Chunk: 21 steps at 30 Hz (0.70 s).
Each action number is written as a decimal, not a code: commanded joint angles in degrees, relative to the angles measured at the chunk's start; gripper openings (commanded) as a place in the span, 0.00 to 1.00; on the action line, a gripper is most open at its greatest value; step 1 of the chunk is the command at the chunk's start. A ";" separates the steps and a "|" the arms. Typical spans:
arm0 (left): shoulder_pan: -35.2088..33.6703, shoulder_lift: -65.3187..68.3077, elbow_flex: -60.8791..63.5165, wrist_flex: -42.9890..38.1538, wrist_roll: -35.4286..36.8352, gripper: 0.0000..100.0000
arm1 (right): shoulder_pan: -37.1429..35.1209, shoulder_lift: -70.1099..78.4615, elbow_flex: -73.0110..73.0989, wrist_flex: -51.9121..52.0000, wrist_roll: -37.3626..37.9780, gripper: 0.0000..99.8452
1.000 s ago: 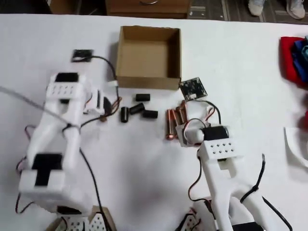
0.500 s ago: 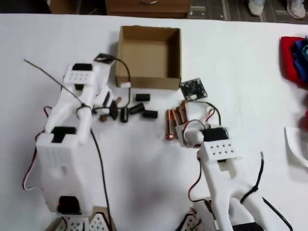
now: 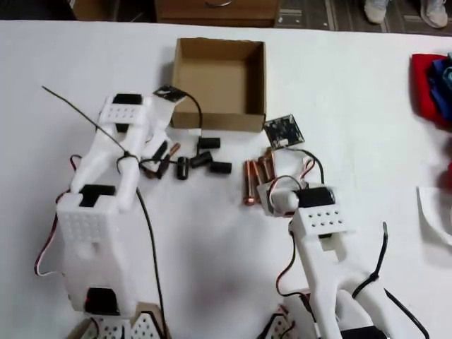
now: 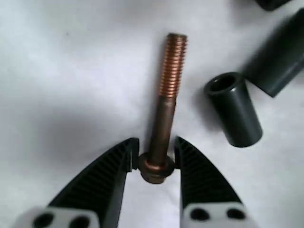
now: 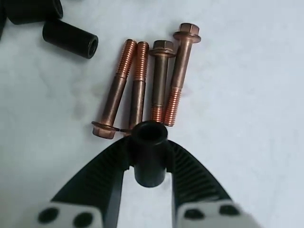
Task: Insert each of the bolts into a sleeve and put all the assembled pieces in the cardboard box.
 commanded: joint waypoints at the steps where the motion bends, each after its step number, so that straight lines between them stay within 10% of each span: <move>1: -0.35 0.18 -0.75 0.44 -1.85 0.08 | 0.75 -1.98 -0.26 -0.84 -0.35 0.02; 21: 0.18 -7.30 -10.68 22.59 -13.10 0.02 | 0.75 -4.79 1.67 -0.92 -0.35 0.02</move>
